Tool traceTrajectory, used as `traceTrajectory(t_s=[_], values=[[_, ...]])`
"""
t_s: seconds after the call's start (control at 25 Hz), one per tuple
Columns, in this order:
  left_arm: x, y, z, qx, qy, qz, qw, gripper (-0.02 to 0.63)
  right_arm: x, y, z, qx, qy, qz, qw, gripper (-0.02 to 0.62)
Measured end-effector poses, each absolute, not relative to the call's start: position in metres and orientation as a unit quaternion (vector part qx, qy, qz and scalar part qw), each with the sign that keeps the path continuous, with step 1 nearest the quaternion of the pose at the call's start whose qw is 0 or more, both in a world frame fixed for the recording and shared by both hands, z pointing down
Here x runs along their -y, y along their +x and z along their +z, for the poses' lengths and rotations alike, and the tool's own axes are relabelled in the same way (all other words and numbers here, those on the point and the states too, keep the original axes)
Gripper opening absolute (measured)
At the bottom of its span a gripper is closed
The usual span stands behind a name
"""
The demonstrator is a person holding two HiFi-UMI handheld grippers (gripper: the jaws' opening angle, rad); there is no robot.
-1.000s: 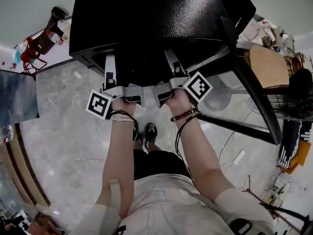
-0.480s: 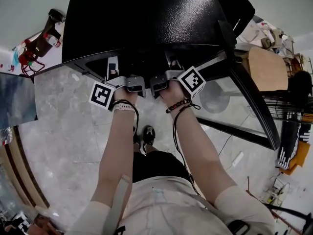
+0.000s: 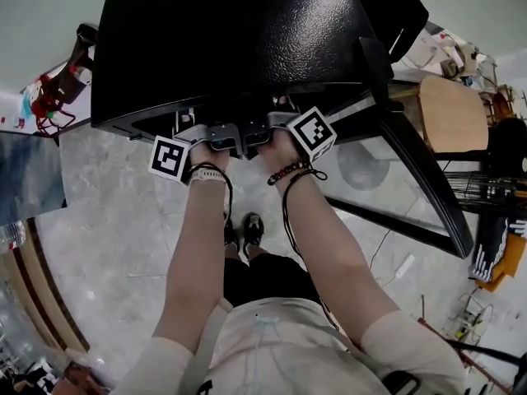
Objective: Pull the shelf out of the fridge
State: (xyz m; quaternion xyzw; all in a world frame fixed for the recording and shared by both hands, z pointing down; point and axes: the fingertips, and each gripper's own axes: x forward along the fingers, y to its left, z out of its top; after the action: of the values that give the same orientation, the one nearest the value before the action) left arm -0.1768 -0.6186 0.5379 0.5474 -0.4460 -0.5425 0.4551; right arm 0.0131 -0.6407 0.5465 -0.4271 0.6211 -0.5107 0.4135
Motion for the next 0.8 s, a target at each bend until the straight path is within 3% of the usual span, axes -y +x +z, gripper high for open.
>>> traceTrajectory(t_s=[0.08, 0.16, 0.2, 0.32, 0.36, 0.8], values=[[0.622, -0.176, 0.536, 0.446, 0.554, -0.537, 0.453, 0.427, 0.642, 0.013, 0.546, -0.623, -0.426, -0.509, 0.414, 0.326], [0.624, -0.178, 0.538, 0.454, 0.552, -0.534, 0.453, 0.373, 0.642, 0.012, 0.545, -0.626, -0.422, -0.506, 0.416, 0.259], [0.624, -0.179, 0.538, 0.458, 0.551, -0.532, 0.451, 0.328, 0.642, 0.012, 0.542, -0.627, -0.420, -0.505, 0.419, 0.233], [0.625, -0.181, 0.530, 0.456, 0.559, -0.536, 0.438, 0.083, 0.642, 0.010, 0.534, -0.632, -0.413, -0.502, 0.422, 0.101], [0.625, -0.181, 0.527, 0.453, 0.560, -0.540, 0.436, 0.038, 0.642, 0.010, 0.531, -0.633, -0.411, -0.501, 0.423, 0.052], [0.614, -0.180, 0.526, 0.450, 0.545, -0.551, 0.445, 0.029, 0.633, 0.010, 0.529, -0.626, -0.409, -0.511, 0.424, 0.038]])
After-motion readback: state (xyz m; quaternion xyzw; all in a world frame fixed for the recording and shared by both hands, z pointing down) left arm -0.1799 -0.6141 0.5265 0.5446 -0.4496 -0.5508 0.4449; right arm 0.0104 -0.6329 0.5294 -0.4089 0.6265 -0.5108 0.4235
